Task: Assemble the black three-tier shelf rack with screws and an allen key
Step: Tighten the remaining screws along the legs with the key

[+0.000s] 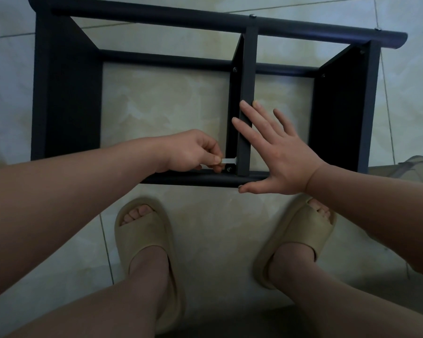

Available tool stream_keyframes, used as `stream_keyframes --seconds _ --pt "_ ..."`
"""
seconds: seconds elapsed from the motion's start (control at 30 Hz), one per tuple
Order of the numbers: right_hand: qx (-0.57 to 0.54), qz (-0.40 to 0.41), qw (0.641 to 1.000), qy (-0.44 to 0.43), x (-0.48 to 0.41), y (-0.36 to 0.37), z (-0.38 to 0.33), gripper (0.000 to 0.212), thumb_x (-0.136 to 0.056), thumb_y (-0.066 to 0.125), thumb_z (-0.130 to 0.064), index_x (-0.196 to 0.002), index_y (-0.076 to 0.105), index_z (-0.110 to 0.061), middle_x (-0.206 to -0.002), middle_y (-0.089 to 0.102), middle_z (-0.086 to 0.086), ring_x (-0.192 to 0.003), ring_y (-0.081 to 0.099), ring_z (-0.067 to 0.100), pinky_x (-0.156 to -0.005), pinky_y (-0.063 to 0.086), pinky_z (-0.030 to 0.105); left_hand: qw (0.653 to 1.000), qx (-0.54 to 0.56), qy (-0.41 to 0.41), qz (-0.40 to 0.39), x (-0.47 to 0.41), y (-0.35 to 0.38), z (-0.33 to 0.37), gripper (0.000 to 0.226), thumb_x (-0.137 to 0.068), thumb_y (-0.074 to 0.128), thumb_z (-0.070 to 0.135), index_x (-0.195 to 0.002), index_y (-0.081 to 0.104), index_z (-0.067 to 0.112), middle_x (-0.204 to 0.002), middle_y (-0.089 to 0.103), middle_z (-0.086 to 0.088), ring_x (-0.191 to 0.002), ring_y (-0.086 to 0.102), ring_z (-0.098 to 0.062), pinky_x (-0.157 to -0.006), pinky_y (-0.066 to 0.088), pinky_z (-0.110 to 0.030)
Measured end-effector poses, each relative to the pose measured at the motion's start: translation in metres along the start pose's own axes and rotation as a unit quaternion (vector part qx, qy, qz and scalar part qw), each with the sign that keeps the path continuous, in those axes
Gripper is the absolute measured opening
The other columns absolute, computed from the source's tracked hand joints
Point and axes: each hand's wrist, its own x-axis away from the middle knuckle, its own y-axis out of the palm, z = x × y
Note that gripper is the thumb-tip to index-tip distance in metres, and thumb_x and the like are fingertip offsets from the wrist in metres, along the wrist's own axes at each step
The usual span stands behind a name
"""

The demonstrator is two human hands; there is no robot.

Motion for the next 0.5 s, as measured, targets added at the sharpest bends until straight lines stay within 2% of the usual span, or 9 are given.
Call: stream_keyframes --seconds 0.1,0.23,0.37,0.5 --pt "0.0 0.0 1.0 -0.001 0.0 0.0 0.0 0.119 -0.077 0.042 -0.09 -0.163 0.008 -0.017 -0.171 -0.006 0.01 -0.157 -0.008 0.027 -0.124 0.008 0.06 1.0 -0.013 0.004 -0.001 -0.001 0.001 -0.001 0.012 -0.098 0.06 0.01 -0.091 0.069 0.014 -0.082 0.07 0.008 -0.072 0.057 -0.003 -0.076 0.046 -0.022" --pt "-0.001 0.002 1.0 0.0 0.0 0.0 0.0 0.118 -0.077 0.042 -0.09 -0.163 0.009 -0.017 -0.171 -0.005 0.01 -0.157 -0.008 0.027 -0.124 0.008 0.061 0.999 -0.036 0.007 0.005 -0.003 0.003 -0.003 0.013 -0.097 0.061 0.008 -0.089 0.069 0.014 -0.074 0.065 0.009 -0.057 0.052 0.006 -0.06 0.041 -0.011" --pt "-0.003 0.002 1.0 0.0 0.0 0.0 0.0 0.118 -0.077 0.043 -0.09 -0.163 0.009 -0.017 -0.171 -0.005 0.01 -0.157 -0.008 0.027 -0.124 0.008 0.061 0.998 -0.058 0.008 -0.003 -0.004 0.004 -0.004 0.017 -0.097 0.062 0.012 -0.083 0.066 0.02 -0.07 0.06 0.008 -0.054 0.05 0.003 -0.059 0.04 -0.015" --pt "-0.003 0.0 1.0 0.0 0.0 0.0 0.0 0.118 -0.077 0.044 -0.09 -0.163 0.008 -0.017 -0.171 -0.005 0.01 -0.157 -0.007 0.028 -0.124 0.008 0.061 0.996 -0.087 0.013 0.016 -0.005 -0.006 -0.001 0.01 -0.095 0.065 0.014 -0.092 0.073 0.018 -0.076 0.073 0.008 -0.067 0.064 0.004 -0.063 0.046 -0.007"
